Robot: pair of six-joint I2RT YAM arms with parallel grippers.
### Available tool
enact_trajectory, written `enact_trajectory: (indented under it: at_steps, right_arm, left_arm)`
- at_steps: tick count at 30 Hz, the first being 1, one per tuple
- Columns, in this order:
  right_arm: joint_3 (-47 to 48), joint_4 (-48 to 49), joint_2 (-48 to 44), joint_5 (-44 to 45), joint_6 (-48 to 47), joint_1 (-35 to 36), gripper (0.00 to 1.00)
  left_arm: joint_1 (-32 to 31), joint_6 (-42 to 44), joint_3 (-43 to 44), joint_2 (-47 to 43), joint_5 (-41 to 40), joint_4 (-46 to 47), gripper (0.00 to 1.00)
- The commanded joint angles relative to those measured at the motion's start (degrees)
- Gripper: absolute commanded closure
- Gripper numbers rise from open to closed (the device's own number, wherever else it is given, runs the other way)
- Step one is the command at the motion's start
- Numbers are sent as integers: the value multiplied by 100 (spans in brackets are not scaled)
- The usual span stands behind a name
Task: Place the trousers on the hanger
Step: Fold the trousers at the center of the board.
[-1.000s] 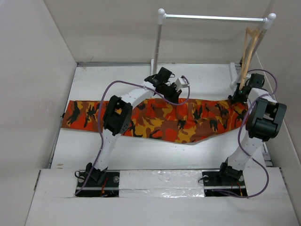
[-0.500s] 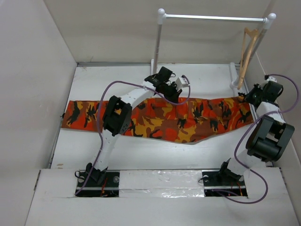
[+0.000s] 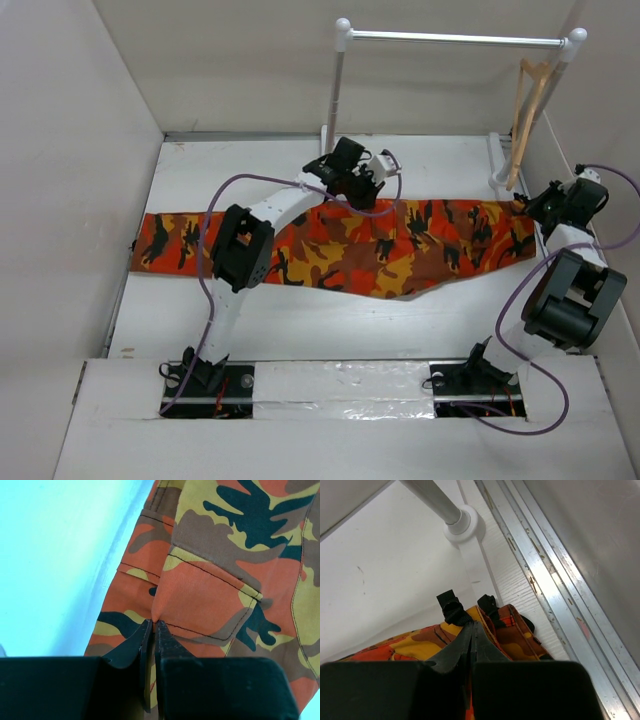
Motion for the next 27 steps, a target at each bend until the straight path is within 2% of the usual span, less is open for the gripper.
enact_trajectory:
  at_steps: [1, 7, 13, 17, 18, 20, 21, 22, 23, 24, 25, 27]
  right_arm:
    - [-83, 672, -276, 268, 159, -110, 100]
    - [154, 619, 83, 497, 177, -111, 100]
    - [505, 654, 523, 628, 229, -111, 100]
    - [716, 707, 716, 681, 229, -49, 100]
    - [795, 733, 752, 655, 229, 3, 100]
    - [866, 734, 822, 585, 194, 56, 90]
    - [909, 699, 840, 533, 177, 56, 78]
    - [988, 655, 814, 471, 133, 108, 53]
    - [1032, 594, 779, 471, 115, 109, 44]
    - [1076, 375, 743, 453, 80, 109, 36]
    - [1190, 225, 682, 436, -16, 109, 28]
    - [1191, -187, 368, 540, -61, 162, 23]
  left_arm:
    - [34, -172, -219, -713, -407, 757, 100]
    - [34, -419, -370, -467, -1584, 1540, 100]
    - [34, -630, -853, -212, -3102, 3190, 100]
    - [-159, -367, -933, 121, -3730, 3808, 100]
    - [-159, -323, -915, 192, -3756, 3826, 95]
    - [-220, -331, -854, 297, -3783, 3800, 85]
    - [-221, -340, -880, 289, -3765, 3792, 74]
    - [-221, -366, -976, 219, -3704, 3826, 67]
    - [-273, -358, -1037, 166, -3704, 3861, 59]
    - [-273, -358, -1099, 96, -3712, 3897, 45]
    - [-326, -358, -1204, 17, -3704, 3940, 41]
    - [-326, -375, -1292, -255, -3686, 3950, 34]
